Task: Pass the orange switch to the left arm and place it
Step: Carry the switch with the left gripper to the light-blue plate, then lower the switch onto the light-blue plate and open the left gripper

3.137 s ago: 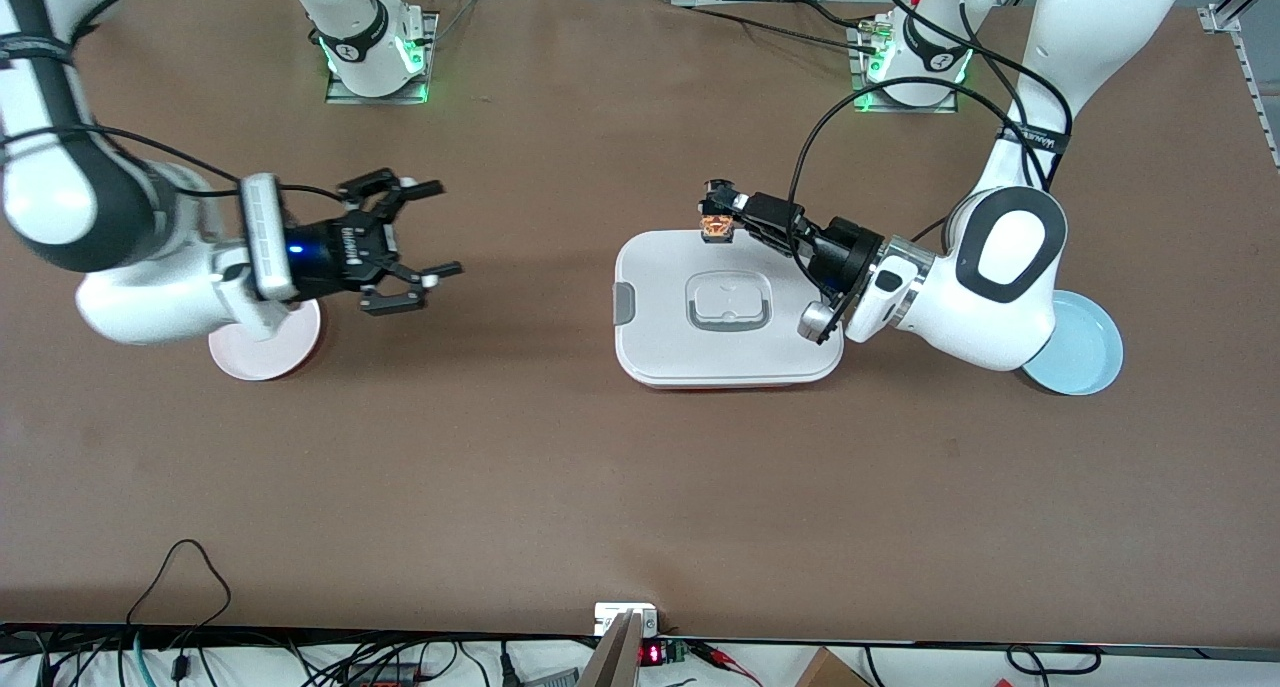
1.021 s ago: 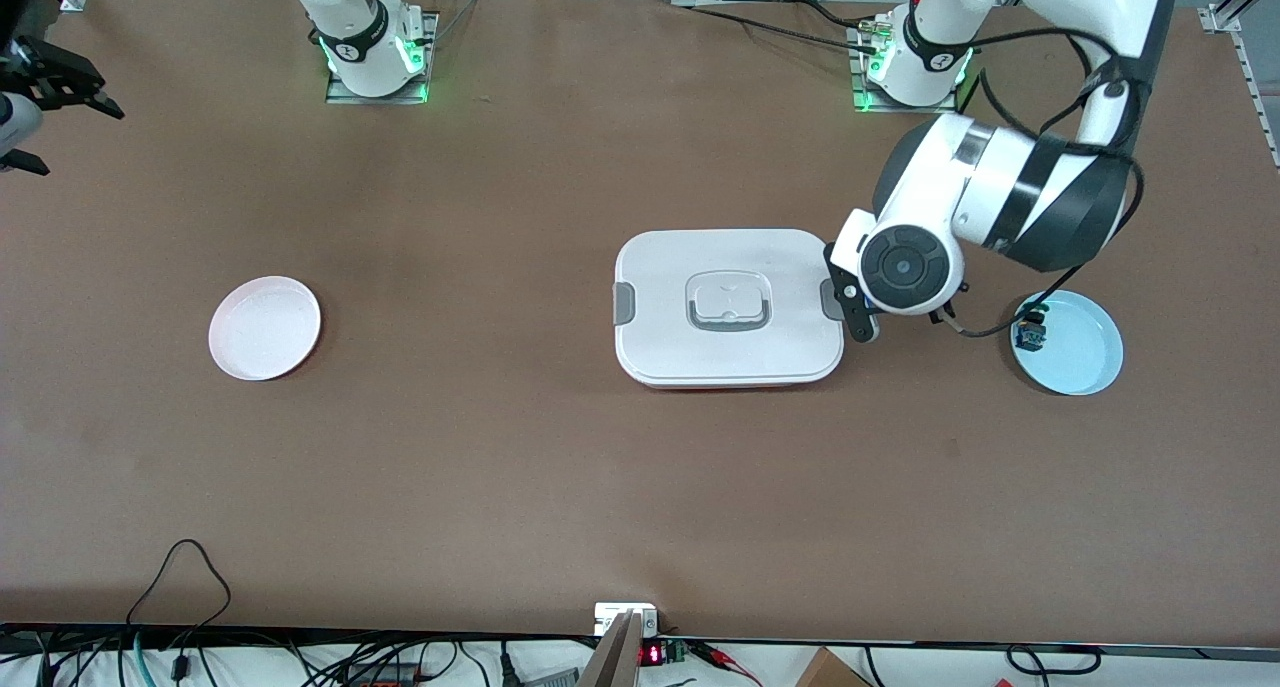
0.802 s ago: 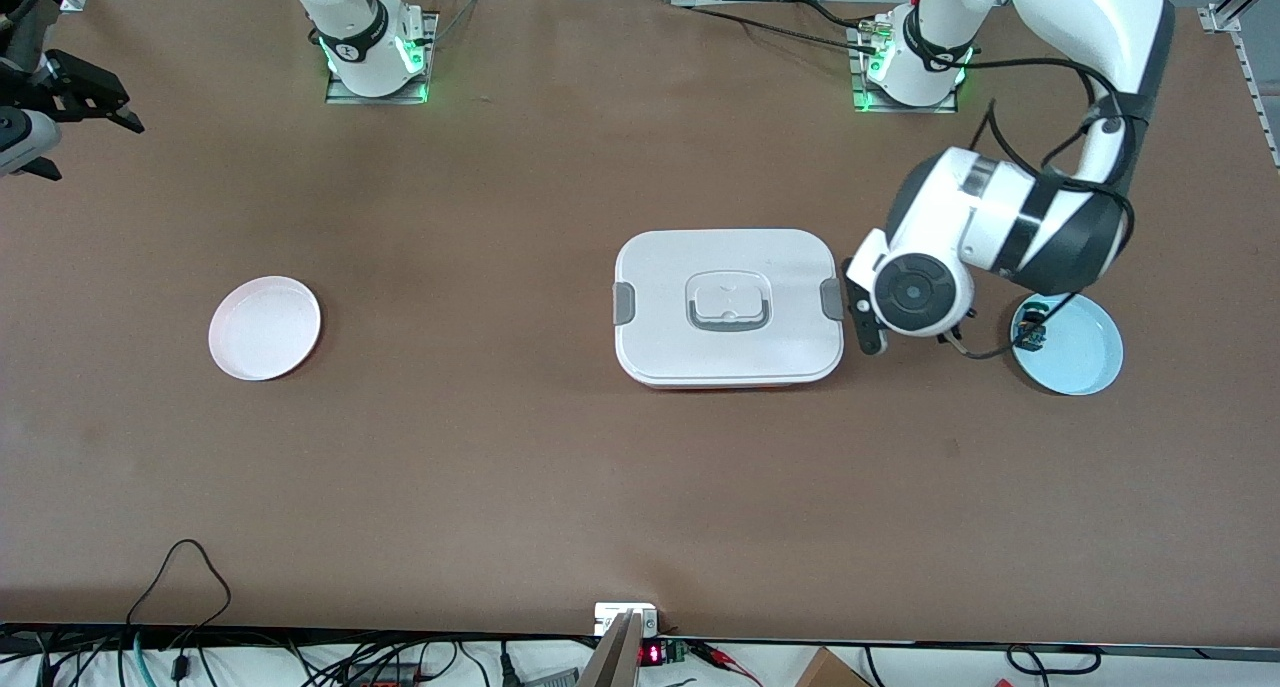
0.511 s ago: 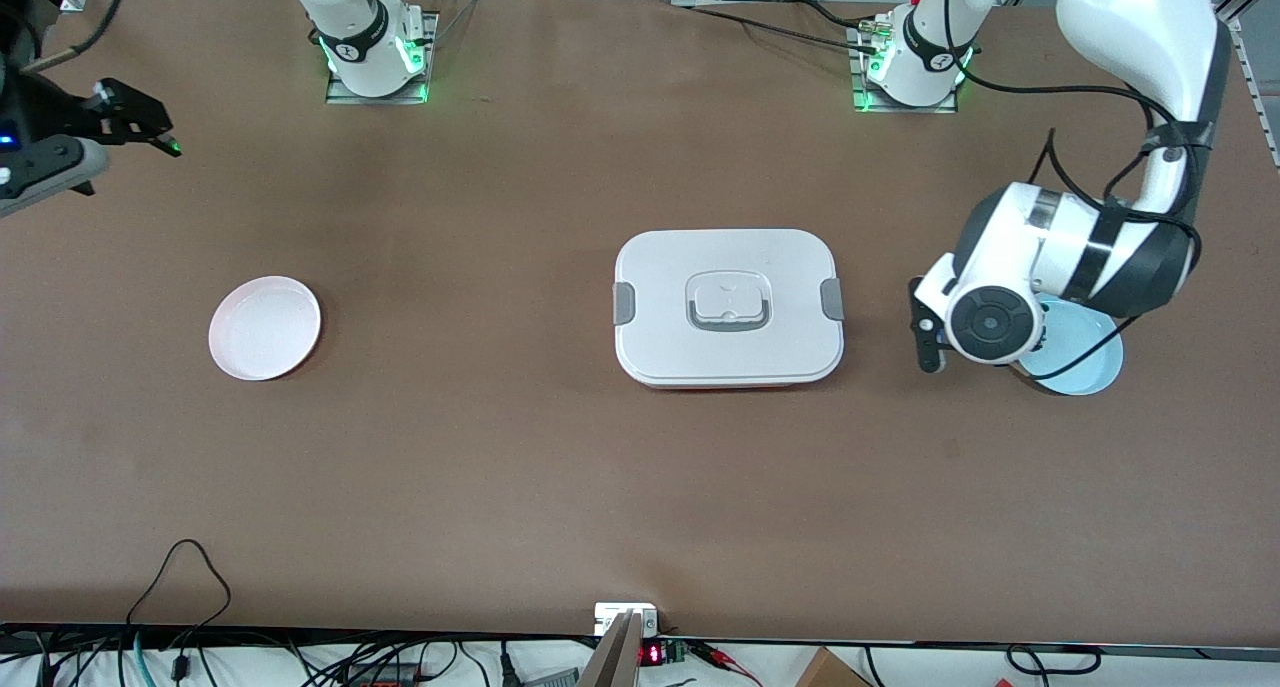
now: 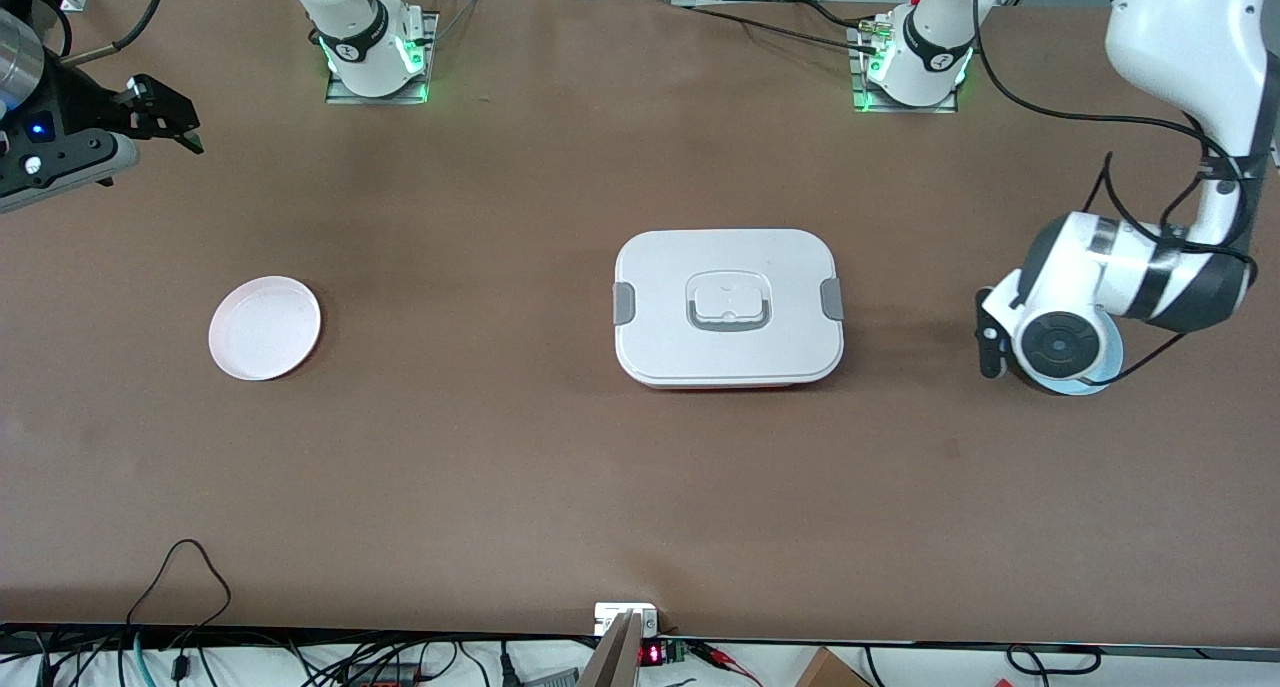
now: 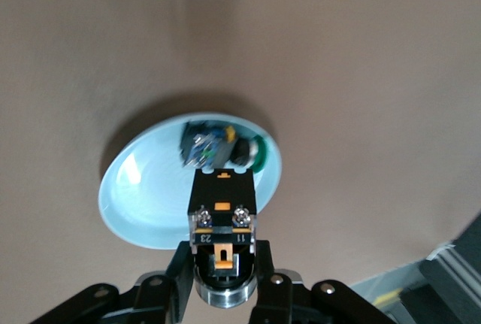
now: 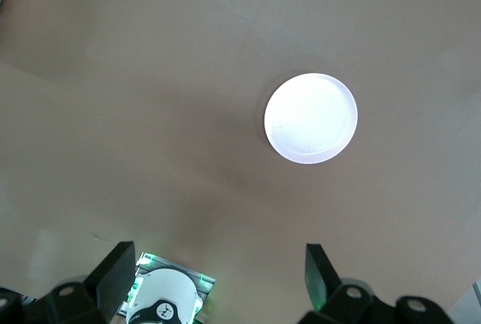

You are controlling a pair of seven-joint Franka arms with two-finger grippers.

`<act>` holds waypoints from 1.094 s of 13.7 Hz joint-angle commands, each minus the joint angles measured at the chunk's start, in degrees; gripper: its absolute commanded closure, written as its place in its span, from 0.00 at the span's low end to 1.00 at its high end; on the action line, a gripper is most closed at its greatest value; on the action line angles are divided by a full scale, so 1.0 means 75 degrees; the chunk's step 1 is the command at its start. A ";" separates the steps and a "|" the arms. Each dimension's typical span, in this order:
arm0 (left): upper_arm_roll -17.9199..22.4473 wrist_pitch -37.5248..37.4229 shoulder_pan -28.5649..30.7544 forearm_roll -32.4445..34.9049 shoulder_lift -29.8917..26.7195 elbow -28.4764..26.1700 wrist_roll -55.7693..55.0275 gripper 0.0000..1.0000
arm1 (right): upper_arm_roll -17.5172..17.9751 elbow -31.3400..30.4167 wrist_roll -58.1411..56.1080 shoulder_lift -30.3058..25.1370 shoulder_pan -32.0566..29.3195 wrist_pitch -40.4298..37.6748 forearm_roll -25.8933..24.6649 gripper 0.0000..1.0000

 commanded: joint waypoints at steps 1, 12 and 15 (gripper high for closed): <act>-0.0105 0.0323 0.0491 0.0435 0.0156 -0.0092 0.0456 0.95 | -0.0046 -0.0052 -0.0051 -0.0159 -0.0064 0.0049 0.0096 0.00; -0.0069 0.2876 0.1780 0.1104 0.0613 -0.0795 0.0492 0.96 | -0.5167 -0.2138 -0.0063 -0.0475 0.4588 0.1748 0.0143 0.00; -0.0069 0.2948 0.1839 0.1104 0.0790 -0.0795 0.0434 0.96 | -0.5120 -0.2126 -0.0039 -0.0463 0.4647 0.1841 0.0329 0.00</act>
